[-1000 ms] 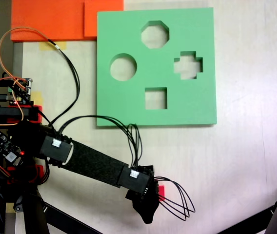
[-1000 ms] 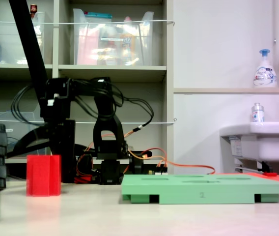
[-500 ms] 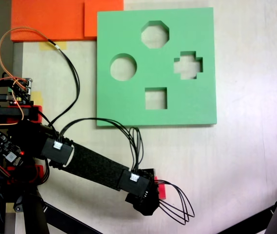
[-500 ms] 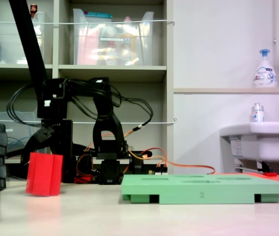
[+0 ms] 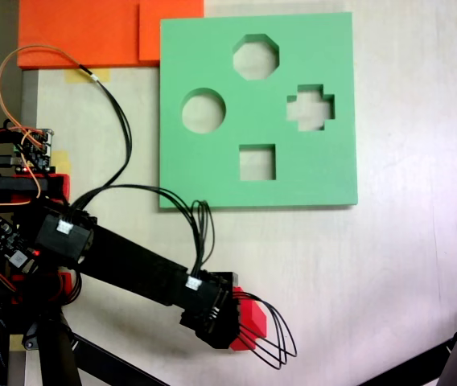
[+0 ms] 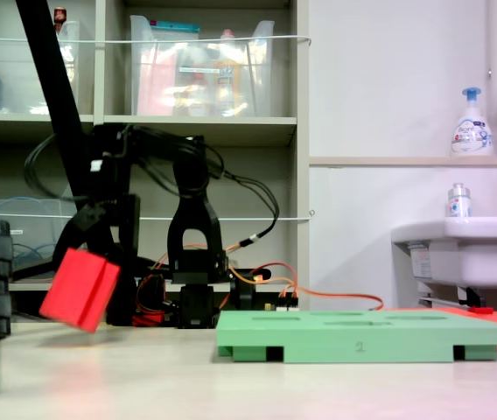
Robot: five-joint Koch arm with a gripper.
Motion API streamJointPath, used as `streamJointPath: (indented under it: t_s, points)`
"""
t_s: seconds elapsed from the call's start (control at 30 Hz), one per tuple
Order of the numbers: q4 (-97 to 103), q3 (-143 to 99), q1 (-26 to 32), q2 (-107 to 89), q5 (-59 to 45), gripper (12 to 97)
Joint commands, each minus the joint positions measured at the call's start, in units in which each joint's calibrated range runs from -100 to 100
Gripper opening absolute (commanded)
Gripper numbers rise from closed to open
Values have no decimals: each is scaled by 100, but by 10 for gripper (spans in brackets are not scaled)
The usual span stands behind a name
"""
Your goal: Put the cross columnar block into the corresponding hole
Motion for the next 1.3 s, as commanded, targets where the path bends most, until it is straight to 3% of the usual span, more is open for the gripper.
streamJointPath:
  t_s: [0.0,0.2,0.43,0.73,1.0,1.27]
  points:
    - [-353,125,98,-830,68,384]
    - [-786,264,493,-1822,352,383]
    - [-824,494,1407,-1877,1211,383]
    - [-805,2916,2422,748,2310,383]
    - [-680,5409,2833,3025,2974,383]
    - [81,5588,3043,3695,3155,384]
